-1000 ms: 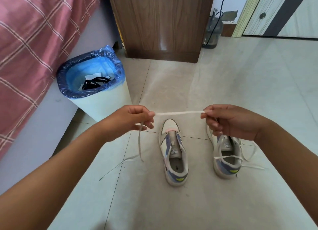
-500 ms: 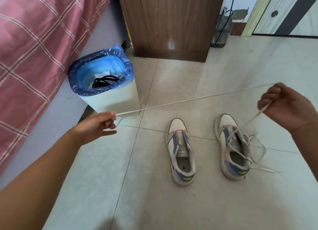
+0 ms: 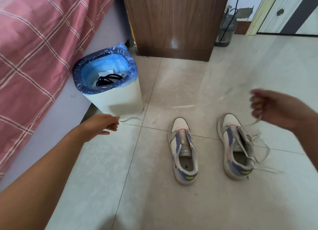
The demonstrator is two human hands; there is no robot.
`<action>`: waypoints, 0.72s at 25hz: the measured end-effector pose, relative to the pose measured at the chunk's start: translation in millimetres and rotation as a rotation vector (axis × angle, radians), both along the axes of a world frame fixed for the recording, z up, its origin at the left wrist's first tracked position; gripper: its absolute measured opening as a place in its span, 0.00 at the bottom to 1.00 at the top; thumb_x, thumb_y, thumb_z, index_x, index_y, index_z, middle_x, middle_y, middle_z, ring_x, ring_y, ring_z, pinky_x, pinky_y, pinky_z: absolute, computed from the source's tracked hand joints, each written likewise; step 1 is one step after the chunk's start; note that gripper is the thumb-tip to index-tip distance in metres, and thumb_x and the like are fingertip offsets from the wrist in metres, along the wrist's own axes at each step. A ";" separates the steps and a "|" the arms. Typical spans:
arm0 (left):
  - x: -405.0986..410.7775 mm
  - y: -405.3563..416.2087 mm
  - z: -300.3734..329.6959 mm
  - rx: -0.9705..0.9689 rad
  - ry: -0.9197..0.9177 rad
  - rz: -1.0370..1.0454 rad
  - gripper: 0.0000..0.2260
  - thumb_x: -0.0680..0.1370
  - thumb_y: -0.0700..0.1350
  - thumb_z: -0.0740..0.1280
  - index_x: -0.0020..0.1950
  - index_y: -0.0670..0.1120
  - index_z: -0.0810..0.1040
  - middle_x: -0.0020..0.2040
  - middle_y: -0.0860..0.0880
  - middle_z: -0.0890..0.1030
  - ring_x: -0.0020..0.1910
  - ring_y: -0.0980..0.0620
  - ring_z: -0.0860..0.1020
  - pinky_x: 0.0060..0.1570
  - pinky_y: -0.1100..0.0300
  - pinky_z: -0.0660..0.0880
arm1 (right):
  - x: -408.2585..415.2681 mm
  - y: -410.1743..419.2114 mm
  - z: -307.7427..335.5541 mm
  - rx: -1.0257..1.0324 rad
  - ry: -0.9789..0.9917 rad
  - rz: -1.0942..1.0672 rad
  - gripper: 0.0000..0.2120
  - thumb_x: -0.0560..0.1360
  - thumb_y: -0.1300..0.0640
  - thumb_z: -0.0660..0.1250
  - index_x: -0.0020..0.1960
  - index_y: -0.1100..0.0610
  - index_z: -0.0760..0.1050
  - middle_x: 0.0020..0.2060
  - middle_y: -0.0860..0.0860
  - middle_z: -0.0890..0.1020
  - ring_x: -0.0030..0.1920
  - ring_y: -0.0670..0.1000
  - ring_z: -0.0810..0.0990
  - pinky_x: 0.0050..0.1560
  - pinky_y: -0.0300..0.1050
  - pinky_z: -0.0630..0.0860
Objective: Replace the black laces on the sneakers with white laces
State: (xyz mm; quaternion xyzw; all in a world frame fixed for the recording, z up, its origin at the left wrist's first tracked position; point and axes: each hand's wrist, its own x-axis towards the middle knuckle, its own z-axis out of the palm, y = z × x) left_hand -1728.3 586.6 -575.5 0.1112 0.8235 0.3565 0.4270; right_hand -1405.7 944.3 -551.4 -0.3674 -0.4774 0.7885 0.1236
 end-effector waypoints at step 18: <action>33.8 46.1 11.3 0.234 -0.132 -0.094 0.09 0.78 0.43 0.64 0.42 0.39 0.77 0.36 0.47 0.81 0.43 0.48 0.80 0.58 0.52 0.74 | -31.1 -74.7 -4.4 0.142 -0.261 0.531 0.10 0.75 0.55 0.62 0.40 0.61 0.73 0.28 0.53 0.73 0.29 0.49 0.70 0.33 0.40 0.69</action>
